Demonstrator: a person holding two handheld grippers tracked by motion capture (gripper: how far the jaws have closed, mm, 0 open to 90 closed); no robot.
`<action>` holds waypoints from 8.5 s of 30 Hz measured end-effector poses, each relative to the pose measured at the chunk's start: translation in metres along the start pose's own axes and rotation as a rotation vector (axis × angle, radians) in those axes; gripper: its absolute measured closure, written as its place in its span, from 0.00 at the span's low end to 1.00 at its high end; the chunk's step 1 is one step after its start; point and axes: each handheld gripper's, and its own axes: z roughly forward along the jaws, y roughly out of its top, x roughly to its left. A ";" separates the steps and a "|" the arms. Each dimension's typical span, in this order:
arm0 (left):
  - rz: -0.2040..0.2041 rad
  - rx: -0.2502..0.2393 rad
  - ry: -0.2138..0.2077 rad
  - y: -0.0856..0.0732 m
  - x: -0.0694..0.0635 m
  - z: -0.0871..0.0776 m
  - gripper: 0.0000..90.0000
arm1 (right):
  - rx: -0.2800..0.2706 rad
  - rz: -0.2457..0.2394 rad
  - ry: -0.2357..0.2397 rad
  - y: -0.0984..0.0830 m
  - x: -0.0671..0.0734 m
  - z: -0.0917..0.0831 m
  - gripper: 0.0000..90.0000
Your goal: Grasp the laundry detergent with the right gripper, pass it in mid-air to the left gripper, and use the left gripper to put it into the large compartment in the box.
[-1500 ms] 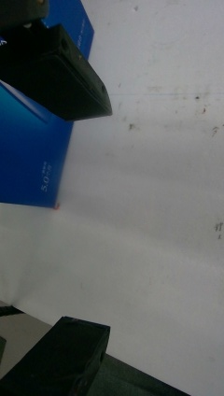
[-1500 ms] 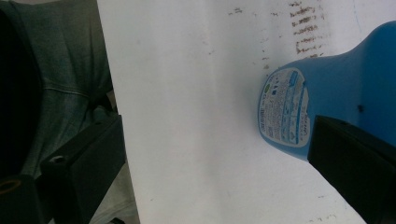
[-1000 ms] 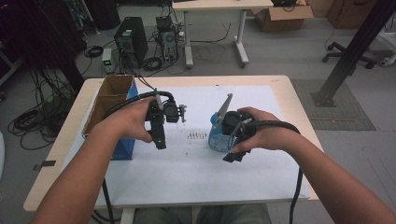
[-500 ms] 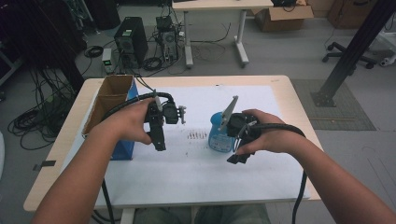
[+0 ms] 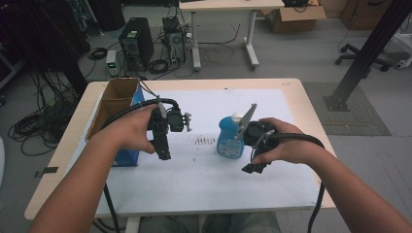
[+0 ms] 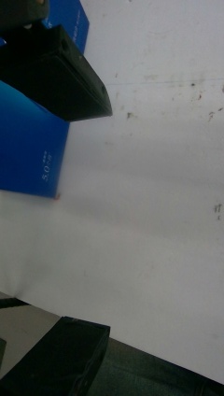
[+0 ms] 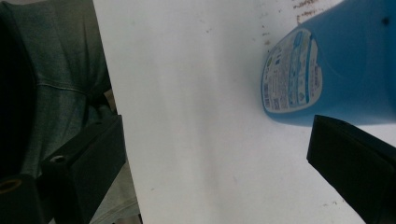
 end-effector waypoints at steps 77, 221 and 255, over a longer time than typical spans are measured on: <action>0.045 -0.005 -0.013 -0.022 -0.037 -0.004 0.00 | -0.298 0.182 -0.030 -0.066 -0.064 0.045 0.05; 0.065 0.001 -0.019 -0.003 -0.036 -0.001 0.00 | -0.749 0.129 -0.141 -0.054 -0.062 0.105 0.50; 0.100 -0.036 -0.002 0.019 -0.029 -0.038 0.00 | -0.718 -0.058 0.060 -0.035 -0.021 0.053 0.50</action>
